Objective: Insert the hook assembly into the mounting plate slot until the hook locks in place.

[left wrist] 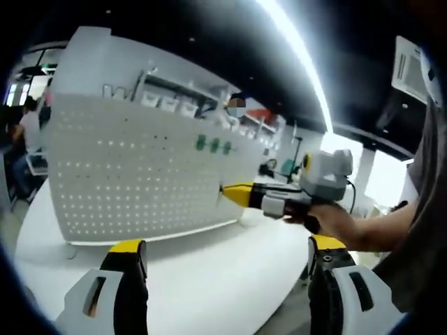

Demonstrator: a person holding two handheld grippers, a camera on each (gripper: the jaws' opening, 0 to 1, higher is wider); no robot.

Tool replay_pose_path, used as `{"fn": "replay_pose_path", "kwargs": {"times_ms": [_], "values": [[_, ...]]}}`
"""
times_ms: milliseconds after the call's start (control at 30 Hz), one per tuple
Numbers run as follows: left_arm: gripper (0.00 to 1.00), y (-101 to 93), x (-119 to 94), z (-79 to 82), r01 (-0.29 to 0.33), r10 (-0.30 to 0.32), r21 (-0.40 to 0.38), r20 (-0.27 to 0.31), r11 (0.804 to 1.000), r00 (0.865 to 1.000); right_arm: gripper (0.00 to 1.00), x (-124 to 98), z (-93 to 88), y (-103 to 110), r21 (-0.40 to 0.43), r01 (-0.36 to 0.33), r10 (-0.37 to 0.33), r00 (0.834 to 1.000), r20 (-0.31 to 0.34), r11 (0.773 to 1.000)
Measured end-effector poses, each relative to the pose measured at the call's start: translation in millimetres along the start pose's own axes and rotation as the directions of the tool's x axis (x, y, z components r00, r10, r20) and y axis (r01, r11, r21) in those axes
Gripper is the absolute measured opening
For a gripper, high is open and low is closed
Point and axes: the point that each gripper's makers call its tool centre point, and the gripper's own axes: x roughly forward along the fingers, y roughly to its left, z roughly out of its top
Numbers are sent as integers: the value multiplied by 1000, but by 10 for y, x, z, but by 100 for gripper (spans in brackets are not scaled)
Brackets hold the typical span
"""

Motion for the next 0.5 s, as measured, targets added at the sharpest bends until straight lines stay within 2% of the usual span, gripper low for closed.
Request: {"fn": "replay_pose_path", "kwargs": {"times_ms": [67, 133, 300, 500], "values": [[98, 18, -10, -14, -6, 6, 0, -2, 1000, 1000, 0, 18, 26, -139, -3, 28, -28, 1000, 10, 1000], [97, 36, -18, -32, -15, 15, 4, -8, 1000, 1000, 0, 25, 88, -329, -56, 74, -71, 996, 44, 996], [97, 87, -34, -65, -33, 33, 34, -21, 999, 999, 0, 27, 135, -750, -21, 155, -154, 987, 55, 988], [97, 116, -17, -62, -40, 40, 35, -21, 999, 999, 0, -1, 171, -1068, -9, 235, -234, 969, 76, 972]]}}
